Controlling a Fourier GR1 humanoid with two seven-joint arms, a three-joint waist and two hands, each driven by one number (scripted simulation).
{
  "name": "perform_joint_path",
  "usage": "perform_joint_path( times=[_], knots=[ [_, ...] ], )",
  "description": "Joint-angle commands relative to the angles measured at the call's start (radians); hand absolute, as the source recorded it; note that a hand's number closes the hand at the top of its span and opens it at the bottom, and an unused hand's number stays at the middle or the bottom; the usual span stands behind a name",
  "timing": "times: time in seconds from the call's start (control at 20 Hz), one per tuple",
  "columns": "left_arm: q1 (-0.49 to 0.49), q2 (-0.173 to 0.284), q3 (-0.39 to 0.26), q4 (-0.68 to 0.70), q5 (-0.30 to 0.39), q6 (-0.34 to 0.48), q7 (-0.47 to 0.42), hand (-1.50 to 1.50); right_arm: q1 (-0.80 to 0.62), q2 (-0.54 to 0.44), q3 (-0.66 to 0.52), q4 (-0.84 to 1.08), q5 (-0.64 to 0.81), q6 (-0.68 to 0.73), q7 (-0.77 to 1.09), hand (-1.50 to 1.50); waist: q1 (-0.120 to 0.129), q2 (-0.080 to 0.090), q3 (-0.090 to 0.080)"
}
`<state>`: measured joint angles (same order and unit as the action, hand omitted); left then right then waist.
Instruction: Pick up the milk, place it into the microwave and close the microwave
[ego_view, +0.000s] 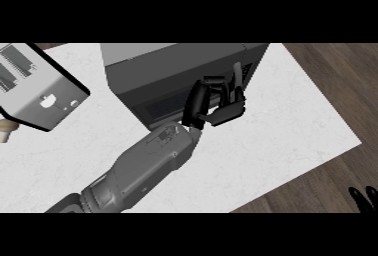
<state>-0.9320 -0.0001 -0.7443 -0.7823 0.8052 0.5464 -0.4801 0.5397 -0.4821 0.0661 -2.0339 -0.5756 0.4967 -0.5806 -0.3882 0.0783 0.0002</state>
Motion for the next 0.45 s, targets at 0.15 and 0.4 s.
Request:
perform_joint_path(
  times=[0.15, 0.4],
  knots=[
    [-0.066, 0.0, 0.015, 0.078, 0.033, -0.025, -0.002, 1.5, 0.014, -0.031, -0.015, -0.029, -0.026, 0.028, 0.007, -1.5, -0.016, 0.016, -0.002],
    [-0.077, 0.0, 0.014, 0.093, 0.052, -0.028, -0.009, 1.5, 0.034, -0.047, -0.024, -0.045, -0.048, 0.046, 0.01, -1.5, -0.019, 0.012, 0.0]
  ],
)
